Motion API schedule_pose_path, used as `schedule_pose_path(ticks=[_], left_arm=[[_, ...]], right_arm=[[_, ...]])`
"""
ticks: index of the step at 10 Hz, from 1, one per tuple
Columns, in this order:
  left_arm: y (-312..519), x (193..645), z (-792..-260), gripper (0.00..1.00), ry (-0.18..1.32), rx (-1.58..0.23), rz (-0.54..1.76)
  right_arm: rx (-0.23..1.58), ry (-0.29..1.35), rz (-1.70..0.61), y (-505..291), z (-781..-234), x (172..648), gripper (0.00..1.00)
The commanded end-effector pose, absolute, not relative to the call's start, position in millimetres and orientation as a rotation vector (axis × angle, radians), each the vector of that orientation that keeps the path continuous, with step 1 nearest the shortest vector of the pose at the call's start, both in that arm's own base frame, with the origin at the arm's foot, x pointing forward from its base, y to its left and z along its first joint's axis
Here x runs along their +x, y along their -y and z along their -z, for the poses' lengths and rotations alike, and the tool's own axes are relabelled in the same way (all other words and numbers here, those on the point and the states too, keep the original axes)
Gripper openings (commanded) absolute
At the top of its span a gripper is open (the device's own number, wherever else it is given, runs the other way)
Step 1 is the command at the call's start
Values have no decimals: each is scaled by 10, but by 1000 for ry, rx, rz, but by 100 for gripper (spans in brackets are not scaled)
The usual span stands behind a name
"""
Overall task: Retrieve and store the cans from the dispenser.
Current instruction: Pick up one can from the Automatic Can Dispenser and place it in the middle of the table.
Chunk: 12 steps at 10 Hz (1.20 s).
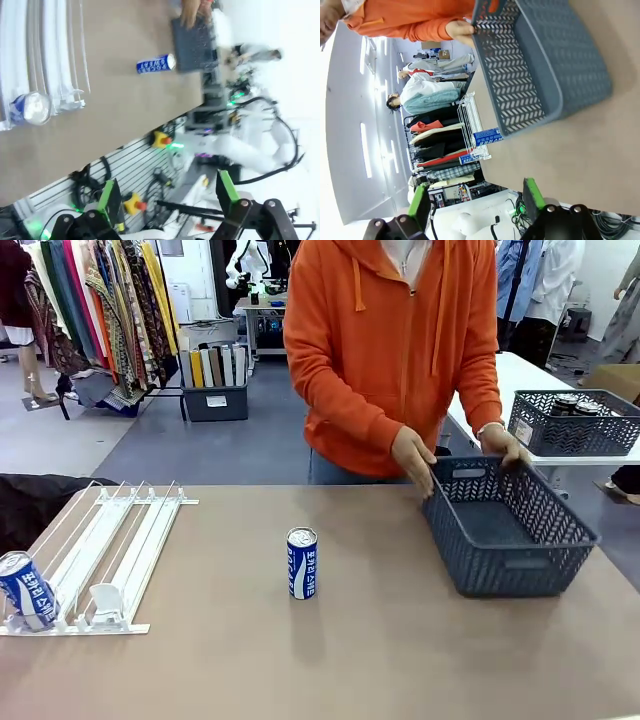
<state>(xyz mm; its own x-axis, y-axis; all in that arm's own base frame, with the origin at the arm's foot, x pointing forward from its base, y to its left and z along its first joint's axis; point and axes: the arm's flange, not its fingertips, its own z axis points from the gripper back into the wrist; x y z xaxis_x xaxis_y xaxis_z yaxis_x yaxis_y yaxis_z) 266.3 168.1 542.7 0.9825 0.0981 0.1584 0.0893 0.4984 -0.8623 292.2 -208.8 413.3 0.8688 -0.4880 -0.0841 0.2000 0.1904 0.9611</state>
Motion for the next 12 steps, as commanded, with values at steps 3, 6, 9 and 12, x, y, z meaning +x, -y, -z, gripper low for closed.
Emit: schedule_pose_path(ticks=[3,6,9,12], left_arm=[[-1900,2584,-5193,100,215,-1135,-65],[-1900,2584,-5193,100,215,-1135,-65],[-1900,2584,-5193,100,215,-1135,-65],[-1900,2584,-5193,100,215,-1135,-65]], right_arm=[[1296,253,490,2100,-4169,2911,100],[1296,253,490,2100,-4169,2911,100],[1296,253,490,2100,-4169,2911,100],[1296,253,490,2100,-4169,2911,100]])
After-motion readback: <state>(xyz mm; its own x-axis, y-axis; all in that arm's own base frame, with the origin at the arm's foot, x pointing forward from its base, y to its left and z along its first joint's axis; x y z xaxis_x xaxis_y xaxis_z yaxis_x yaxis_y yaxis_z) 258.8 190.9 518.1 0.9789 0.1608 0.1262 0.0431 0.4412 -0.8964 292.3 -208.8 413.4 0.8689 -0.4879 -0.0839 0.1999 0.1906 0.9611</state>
